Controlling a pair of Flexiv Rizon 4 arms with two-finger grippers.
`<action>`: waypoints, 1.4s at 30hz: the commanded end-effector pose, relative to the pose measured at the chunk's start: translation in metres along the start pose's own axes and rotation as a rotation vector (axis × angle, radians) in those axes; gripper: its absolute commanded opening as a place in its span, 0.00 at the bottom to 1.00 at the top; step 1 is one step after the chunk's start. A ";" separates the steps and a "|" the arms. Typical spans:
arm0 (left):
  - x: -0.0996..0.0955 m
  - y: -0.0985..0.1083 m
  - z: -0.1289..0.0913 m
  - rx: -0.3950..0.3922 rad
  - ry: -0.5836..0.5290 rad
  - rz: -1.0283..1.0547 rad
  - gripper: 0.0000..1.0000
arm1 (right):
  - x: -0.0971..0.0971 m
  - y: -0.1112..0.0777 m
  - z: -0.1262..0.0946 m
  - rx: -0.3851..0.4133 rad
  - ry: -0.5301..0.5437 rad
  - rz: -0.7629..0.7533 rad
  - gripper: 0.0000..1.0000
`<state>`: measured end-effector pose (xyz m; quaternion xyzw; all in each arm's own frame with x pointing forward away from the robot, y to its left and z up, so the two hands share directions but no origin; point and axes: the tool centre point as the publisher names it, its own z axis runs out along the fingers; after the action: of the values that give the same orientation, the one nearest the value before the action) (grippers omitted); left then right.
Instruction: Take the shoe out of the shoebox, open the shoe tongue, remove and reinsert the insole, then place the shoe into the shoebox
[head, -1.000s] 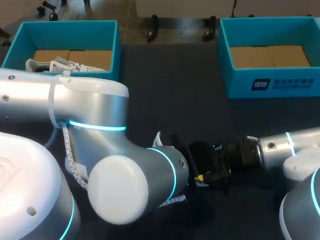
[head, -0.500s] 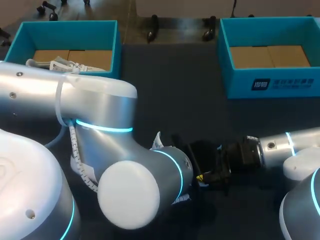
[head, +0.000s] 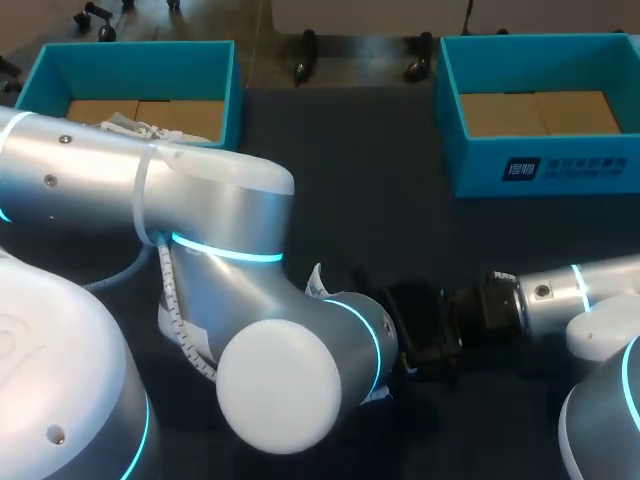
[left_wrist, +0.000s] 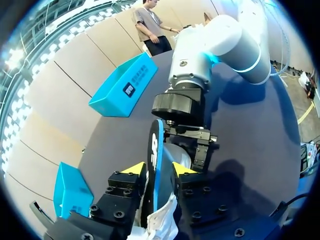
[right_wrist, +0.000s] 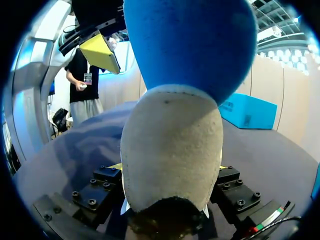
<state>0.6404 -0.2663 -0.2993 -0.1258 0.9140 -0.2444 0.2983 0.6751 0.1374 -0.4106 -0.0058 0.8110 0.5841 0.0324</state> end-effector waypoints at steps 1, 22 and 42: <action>0.004 -0.002 0.002 -0.009 -0.013 0.000 0.39 | 0.000 -0.002 0.003 0.005 0.001 0.001 0.00; -0.001 0.002 0.013 -0.031 -0.032 -0.012 0.49 | 0.000 -0.002 0.003 0.005 0.001 0.001 0.00; -0.010 0.004 0.018 -0.054 -0.052 -0.030 0.44 | 0.000 -0.002 0.003 0.005 0.001 0.001 0.00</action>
<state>0.6604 -0.2648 -0.3093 -0.1518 0.9107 -0.2229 0.3127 0.6751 0.1374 -0.4106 -0.0058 0.8110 0.5841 0.0324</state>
